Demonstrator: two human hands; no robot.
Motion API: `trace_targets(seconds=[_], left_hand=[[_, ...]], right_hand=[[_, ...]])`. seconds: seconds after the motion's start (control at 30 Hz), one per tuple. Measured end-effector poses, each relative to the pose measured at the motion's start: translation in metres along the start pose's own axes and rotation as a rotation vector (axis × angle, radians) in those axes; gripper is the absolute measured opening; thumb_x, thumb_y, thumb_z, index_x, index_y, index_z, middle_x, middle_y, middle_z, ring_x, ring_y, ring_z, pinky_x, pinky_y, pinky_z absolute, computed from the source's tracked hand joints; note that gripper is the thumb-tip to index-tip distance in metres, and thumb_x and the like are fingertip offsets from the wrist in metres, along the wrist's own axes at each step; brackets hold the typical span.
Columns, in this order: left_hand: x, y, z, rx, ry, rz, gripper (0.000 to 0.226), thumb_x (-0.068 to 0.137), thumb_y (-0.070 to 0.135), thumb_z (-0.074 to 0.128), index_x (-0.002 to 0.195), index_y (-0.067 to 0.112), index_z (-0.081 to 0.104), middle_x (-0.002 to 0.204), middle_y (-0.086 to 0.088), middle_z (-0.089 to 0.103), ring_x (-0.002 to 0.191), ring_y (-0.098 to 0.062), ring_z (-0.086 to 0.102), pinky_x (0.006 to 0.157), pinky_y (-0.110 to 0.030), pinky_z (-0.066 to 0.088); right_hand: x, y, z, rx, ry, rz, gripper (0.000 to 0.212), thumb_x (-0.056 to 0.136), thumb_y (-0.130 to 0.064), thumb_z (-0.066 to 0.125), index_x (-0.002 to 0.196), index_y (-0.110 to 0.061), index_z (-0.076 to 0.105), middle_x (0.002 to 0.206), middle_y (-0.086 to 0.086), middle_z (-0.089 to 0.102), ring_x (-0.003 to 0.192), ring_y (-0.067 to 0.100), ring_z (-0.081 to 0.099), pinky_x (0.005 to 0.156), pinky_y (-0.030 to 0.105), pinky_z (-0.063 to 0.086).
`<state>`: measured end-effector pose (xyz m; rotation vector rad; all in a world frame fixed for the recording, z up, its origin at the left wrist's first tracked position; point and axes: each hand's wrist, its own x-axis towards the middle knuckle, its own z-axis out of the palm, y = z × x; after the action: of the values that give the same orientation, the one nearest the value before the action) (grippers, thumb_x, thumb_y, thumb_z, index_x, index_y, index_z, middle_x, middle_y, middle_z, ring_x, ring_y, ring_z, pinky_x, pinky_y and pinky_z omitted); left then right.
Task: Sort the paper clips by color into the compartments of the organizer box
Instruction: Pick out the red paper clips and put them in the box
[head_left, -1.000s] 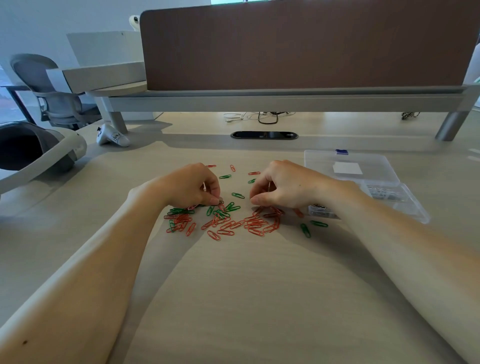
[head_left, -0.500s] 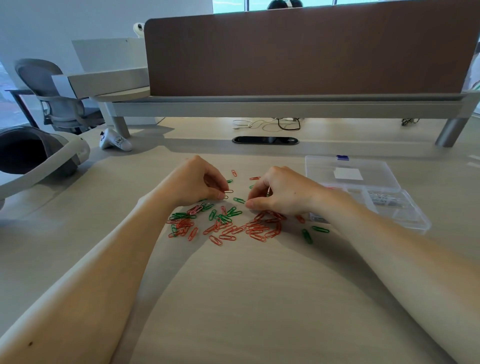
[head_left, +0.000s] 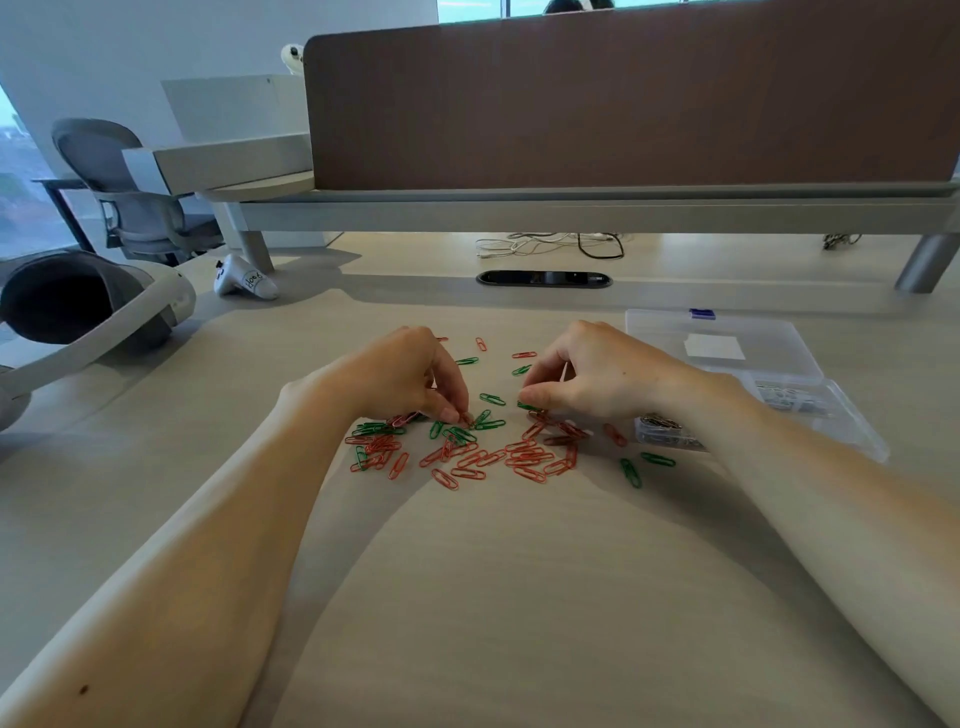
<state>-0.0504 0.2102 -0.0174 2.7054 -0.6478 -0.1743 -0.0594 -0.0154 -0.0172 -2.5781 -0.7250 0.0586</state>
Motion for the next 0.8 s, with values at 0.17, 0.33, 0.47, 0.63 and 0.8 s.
trace_targets(seconds=[0.17,0.33,0.47,0.63,0.8], left_hand=[[0.0,0.002,0.0,-0.013,-0.042,0.011,0.016,0.077,0.023,0.077,0.082,0.039,0.072,0.086,0.014,0.069,0.083,-0.004,0.057,0.077,-0.023,0.046],[0.001,0.005,0.002,0.107,-0.067,-0.015,0.006,0.081,0.029,0.073,0.087,0.027,0.072,0.09,0.012,0.065,0.085,-0.006,0.056,0.076,-0.023,0.045],[0.001,0.007,-0.001,0.127,-0.016,0.001,0.007,0.083,0.031,0.071,0.086,0.025,0.069,0.087,0.014,0.061,0.084,-0.007,0.055,0.068,-0.017,0.041],[-0.008,0.022,-0.007,-0.084,-0.089,0.085,0.006,0.078,0.024,0.076,0.08,0.029,0.072,0.079,0.012,0.071,0.075,-0.001,0.063,0.07,-0.01,0.048],[-0.01,0.019,-0.001,-0.102,0.013,0.088,0.01,0.073,0.027,0.08,0.08,0.026,0.073,0.077,0.012,0.069,0.072,-0.002,0.058,0.069,-0.018,0.048]], right_hand=[[0.0,-0.001,-0.001,-0.004,0.0,-0.001,0.022,0.089,-0.038,0.066,0.103,-0.023,0.076,0.092,-0.014,0.07,0.083,-0.001,0.061,0.068,0.012,0.044],[-0.001,-0.002,0.0,-0.014,0.005,-0.025,0.018,0.089,-0.034,0.067,0.101,-0.024,0.076,0.093,-0.013,0.07,0.081,-0.002,0.06,0.065,0.01,0.04],[0.001,-0.004,0.002,-0.032,-0.002,-0.044,0.015,0.09,-0.031,0.066,0.101,-0.028,0.075,0.091,-0.014,0.068,0.079,-0.004,0.058,0.063,0.009,0.037],[-0.001,-0.003,0.001,-0.048,0.005,-0.017,0.017,0.091,-0.028,0.063,0.102,-0.025,0.076,0.089,-0.014,0.067,0.077,-0.005,0.058,0.062,0.007,0.037],[-0.002,-0.007,0.005,-0.032,-0.023,-0.016,0.019,0.092,-0.026,0.062,0.107,-0.028,0.074,0.097,-0.013,0.07,0.085,0.0,0.06,0.07,0.009,0.042]])
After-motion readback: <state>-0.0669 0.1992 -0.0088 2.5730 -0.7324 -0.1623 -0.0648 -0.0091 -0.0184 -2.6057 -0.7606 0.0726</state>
